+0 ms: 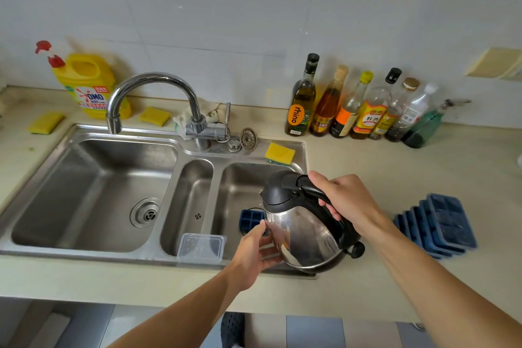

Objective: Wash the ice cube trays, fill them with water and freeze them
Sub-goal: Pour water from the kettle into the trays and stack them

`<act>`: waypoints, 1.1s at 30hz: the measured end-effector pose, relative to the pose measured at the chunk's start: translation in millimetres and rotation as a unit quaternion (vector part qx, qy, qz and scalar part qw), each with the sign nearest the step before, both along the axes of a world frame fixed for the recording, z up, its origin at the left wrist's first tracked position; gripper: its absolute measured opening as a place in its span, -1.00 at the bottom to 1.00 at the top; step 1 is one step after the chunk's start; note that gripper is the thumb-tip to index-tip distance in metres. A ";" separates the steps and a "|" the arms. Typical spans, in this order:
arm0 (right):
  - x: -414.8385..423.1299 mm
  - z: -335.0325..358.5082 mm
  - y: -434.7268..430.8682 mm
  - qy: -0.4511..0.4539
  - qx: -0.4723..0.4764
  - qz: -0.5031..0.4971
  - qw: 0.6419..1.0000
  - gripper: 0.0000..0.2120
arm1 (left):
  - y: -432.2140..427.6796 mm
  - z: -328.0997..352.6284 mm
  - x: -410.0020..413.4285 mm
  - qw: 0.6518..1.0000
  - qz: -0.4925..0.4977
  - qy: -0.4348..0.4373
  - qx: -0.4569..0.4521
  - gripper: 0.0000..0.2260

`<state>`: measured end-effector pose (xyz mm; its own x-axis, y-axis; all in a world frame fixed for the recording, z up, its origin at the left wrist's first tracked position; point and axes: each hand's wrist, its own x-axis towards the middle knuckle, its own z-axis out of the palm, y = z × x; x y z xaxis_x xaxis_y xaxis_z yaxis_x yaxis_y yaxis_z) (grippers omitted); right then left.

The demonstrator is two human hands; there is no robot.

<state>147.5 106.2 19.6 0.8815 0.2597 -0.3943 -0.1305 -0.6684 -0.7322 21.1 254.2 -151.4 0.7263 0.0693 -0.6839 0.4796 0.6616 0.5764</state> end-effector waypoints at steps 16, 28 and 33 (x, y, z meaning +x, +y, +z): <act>-3.5 1.1 7.7 0.013 0.001 -0.012 1.000 -0.36 | 4.2 8.4 -5.4 1.000 -0.020 -0.006 0.006 -0.55; -10.4 3.6 8.1 0.010 0.002 -0.002 1.000 -0.36 | 5.8 10.6 -13.0 1.000 -0.022 -0.009 -0.004 -0.54; -14.2 4.8 8.4 0.006 0.001 0.003 1.000 -0.37 | 6.5 9.3 -17.5 1.000 -0.025 -0.006 -0.006 -0.54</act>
<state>133.3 114.6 24.5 0.8752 0.2663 -0.4040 -0.1343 -0.6684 -0.7316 3.5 260.7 -142.1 0.7365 0.0237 -0.6760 0.5062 0.6436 0.5740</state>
